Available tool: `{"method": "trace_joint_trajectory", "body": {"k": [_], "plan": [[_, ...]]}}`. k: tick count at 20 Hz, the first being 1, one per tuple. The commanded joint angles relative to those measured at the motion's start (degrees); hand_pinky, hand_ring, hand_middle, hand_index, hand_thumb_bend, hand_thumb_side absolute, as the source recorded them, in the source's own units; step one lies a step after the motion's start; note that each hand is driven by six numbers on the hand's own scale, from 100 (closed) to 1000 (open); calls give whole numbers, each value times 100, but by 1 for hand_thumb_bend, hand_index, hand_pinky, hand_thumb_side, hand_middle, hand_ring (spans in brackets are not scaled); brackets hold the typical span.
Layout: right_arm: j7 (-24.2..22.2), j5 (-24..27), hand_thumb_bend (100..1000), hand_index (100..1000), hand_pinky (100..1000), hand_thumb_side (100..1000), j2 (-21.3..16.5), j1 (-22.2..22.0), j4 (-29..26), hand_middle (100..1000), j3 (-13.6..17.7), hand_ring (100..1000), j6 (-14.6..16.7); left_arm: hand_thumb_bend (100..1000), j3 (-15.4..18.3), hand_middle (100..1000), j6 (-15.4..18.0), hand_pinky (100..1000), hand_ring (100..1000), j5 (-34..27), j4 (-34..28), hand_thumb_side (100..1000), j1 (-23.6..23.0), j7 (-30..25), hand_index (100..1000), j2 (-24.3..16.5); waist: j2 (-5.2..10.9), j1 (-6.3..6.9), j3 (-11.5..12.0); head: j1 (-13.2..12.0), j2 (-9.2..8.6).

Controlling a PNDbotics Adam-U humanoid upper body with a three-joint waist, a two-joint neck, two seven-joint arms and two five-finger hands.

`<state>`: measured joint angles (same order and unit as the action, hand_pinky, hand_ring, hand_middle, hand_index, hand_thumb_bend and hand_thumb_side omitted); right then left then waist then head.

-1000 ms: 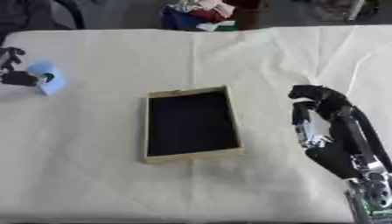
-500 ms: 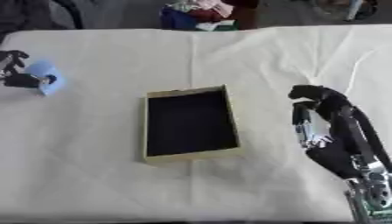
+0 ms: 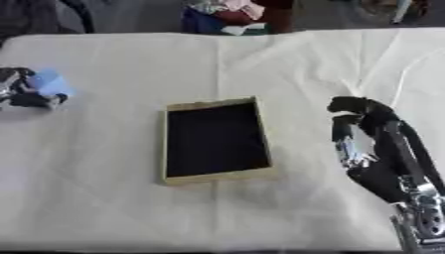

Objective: Pick up objects on the table and place them in the box.

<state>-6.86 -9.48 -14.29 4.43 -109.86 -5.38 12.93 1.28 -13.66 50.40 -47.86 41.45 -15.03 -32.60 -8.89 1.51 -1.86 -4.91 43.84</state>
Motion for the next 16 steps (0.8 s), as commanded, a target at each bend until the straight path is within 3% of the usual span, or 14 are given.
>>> {"method": "trace_joint_trajectory", "body": {"k": [1,8,9,10,16], "plan": [[11,-24,100,794,729,525,-21,13,-61,667,4,810,-1,495,3,676,14,799,723,50,-133,525,84,66,764,-139,80,-1,-1,0,27],[13,-18,100,793,729,523,-26,18,-43,667,1,811,-2,480,-125,631,196,799,708,75,-848,547,162,107,729,-268,91,13,12,1,27],[12,-17,100,793,729,523,-27,19,-42,668,0,811,-2,582,-176,621,254,799,704,89,-986,650,175,76,720,-276,93,13,10,-1,27],[10,-15,100,793,729,523,-27,18,-42,668,-1,811,-1,482,-233,620,322,799,703,94,-1127,550,189,37,719,-276,95,12,10,2,27],[-6,-1,100,792,729,522,-31,8,-49,668,-17,811,4,480,-808,617,792,801,703,-100,-1997,566,366,-301,718,-184,117,1,-26,-7,27]]}}
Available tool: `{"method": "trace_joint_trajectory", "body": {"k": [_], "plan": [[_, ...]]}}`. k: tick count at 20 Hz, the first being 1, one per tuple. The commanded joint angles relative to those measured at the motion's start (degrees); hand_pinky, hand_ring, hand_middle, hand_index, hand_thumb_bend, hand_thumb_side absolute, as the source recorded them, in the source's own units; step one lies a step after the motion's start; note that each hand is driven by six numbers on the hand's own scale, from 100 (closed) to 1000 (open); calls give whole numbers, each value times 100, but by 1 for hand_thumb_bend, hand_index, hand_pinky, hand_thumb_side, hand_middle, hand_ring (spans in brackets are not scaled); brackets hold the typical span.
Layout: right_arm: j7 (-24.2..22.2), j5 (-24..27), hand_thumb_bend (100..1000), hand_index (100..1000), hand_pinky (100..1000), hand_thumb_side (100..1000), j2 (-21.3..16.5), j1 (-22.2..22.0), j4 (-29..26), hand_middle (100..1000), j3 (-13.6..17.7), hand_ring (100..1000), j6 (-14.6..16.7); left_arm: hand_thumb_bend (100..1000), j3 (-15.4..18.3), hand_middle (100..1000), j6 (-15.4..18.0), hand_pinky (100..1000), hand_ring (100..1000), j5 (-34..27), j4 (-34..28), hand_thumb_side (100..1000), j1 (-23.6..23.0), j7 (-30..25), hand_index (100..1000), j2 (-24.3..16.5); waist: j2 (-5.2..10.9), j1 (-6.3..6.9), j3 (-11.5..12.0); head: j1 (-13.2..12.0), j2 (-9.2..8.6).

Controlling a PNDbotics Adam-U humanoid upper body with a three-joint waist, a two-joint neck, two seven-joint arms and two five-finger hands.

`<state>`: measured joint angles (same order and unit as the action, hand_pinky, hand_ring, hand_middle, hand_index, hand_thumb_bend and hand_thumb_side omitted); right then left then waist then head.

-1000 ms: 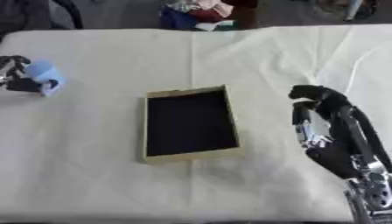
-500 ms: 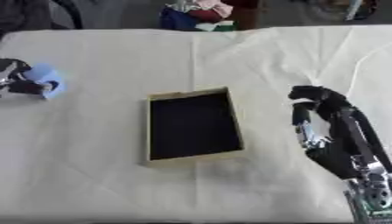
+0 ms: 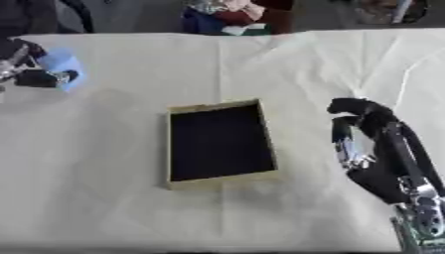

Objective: Pick up objects on the table and place them in the box.

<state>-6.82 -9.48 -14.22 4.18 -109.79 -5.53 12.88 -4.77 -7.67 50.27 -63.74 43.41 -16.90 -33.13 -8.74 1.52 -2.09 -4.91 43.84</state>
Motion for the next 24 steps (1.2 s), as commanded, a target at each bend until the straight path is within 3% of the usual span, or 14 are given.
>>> {"method": "trace_joint_trajectory", "body": {"k": [1,9,14,22,24], "plan": [[-15,2,100,792,729,522,-40,35,-57,668,-6,811,9,479,-293,618,284,802,703,-120,-556,569,195,-179,719,-108,104,-1,-7,-11,27],[-64,27,100,791,729,521,-45,47,-71,668,-41,812,15,475,-1244,627,951,800,708,-586,-1663,572,282,-751,727,220,100,-10,-47,-16,27],[-95,41,100,791,729,521,-52,75,-68,668,-71,813,15,464,-1715,640,1043,801,713,-713,-2165,571,349,-1227,734,401,92,9,-44,-16,22],[-156,47,100,788,732,521,-43,97,-50,670,-101,812,1,458,-2259,653,1248,799,718,-690,-1808,564,450,-1786,743,836,64,14,-71,-22,9],[-196,30,100,791,731,522,-24,89,-29,670,-112,812,-20,497,-2292,670,1260,801,725,-711,-1600,569,405,-1855,771,917,50,10,-75,-20,7]]}}
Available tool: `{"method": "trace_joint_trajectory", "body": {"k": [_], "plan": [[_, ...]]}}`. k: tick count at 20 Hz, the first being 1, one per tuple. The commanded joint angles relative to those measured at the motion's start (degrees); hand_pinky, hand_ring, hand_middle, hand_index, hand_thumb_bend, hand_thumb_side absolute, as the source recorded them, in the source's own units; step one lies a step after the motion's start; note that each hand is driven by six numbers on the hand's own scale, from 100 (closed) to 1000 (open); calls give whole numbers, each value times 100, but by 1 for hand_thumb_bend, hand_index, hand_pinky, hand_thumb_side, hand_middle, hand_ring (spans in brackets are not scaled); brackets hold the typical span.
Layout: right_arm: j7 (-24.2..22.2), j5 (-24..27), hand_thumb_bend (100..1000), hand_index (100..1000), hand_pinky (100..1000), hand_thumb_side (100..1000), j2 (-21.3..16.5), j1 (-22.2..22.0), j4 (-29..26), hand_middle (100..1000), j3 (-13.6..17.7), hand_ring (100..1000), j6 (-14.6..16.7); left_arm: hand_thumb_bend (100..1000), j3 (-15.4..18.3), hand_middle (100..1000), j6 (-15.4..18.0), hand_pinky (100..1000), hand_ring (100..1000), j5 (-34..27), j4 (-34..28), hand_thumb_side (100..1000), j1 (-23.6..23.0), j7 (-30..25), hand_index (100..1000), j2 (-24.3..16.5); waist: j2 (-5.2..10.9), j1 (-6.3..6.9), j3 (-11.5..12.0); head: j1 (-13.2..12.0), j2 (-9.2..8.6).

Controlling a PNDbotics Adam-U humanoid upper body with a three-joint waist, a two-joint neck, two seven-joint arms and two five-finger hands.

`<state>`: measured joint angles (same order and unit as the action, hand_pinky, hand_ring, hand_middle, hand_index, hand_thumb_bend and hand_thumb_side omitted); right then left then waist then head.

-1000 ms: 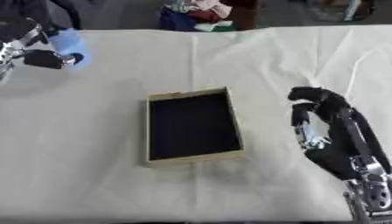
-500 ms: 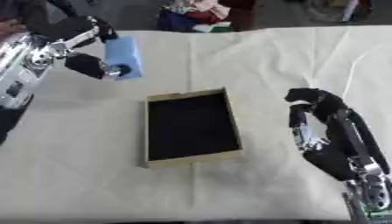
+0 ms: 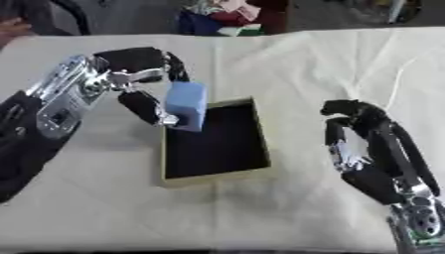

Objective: Pick up objects on the table and place them in the box.

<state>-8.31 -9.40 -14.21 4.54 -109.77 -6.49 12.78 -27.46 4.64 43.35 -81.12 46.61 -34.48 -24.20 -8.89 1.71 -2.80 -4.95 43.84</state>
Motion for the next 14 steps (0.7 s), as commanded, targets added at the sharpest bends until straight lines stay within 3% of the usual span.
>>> {"method": "trace_joint_trajectory", "body": {"k": [1,4,7,14], "plan": [[-62,17,100,791,731,522,-15,52,-21,670,-19,812,-16,507,-24,674,27,801,727,-63,251,567,62,-143,783,63,59,-11,-5,-12,8],[-80,9,100,792,731,523,0,63,-3,668,-20,811,-25,554,-10,701,43,803,735,-232,538,559,35,-244,881,139,46,-9,-7,-8,4],[-77,3,100,792,731,522,8,71,-5,666,-16,812,-14,572,20,714,70,804,740,-280,587,576,31,-205,923,145,39,-12,-5,-7,6],[-36,-11,100,791,730,523,14,63,-4,667,9,812,-9,588,365,709,-77,802,735,-390,29,614,-76,220,911,-51,38,-20,11,-2,2]]}}
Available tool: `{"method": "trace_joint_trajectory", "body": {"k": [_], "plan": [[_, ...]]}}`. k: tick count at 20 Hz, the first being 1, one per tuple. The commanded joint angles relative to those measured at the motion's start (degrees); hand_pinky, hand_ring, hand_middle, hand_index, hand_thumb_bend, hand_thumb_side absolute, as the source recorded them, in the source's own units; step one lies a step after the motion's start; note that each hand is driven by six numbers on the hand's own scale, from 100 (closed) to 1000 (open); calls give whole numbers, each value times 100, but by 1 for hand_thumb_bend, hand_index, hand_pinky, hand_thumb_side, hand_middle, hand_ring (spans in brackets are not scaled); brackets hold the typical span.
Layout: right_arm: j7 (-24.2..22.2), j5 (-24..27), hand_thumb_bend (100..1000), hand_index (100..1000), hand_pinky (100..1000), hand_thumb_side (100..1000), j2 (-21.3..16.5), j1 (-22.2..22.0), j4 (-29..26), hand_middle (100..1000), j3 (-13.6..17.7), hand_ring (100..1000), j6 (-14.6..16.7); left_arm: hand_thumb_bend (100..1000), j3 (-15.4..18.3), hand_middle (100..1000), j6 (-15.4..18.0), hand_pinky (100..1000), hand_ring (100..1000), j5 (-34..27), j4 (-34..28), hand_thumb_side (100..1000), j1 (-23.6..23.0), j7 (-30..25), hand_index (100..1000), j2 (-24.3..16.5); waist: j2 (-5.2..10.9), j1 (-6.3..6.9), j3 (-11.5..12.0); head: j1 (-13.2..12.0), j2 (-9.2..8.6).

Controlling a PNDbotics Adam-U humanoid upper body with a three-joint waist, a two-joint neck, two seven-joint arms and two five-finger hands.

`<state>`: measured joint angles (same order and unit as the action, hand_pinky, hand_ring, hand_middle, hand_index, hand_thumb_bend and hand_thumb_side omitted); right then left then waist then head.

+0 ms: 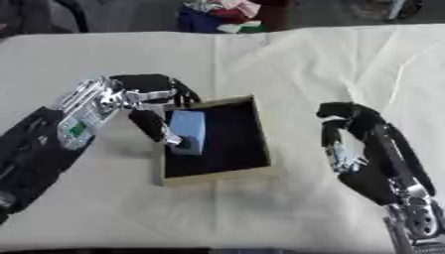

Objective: Pick up objects on the table and place them in the box.

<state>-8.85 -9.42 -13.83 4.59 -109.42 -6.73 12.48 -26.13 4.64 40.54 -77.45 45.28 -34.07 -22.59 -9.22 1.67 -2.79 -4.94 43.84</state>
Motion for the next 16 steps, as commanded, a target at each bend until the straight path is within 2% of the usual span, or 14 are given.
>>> {"method": "trace_joint_trajectory", "body": {"k": [1,7,11,16], "plan": [[22,-11,100,791,730,523,-24,58,-37,667,35,812,19,589,327,709,-137,802,735,-179,-516,616,25,267,910,-276,72,-14,18,0,2],[61,-24,100,797,730,522,-28,50,-35,667,61,812,13,593,981,698,-583,800,727,-625,-1554,643,-425,766,901,-620,77,-21,93,26,-2],[88,-33,100,807,730,522,-22,41,-48,665,76,812,7,595,1455,688,-870,791,717,-950,-2016,659,-886,1282,890,-580,72,-52,148,42,-7],[108,-46,100,817,730,519,-18,11,-70,663,87,812,4,603,1863,680,-1088,783,710,-1231,-2311,656,-1332,1891,880,-429,87,-94,185,37,-17]]}}
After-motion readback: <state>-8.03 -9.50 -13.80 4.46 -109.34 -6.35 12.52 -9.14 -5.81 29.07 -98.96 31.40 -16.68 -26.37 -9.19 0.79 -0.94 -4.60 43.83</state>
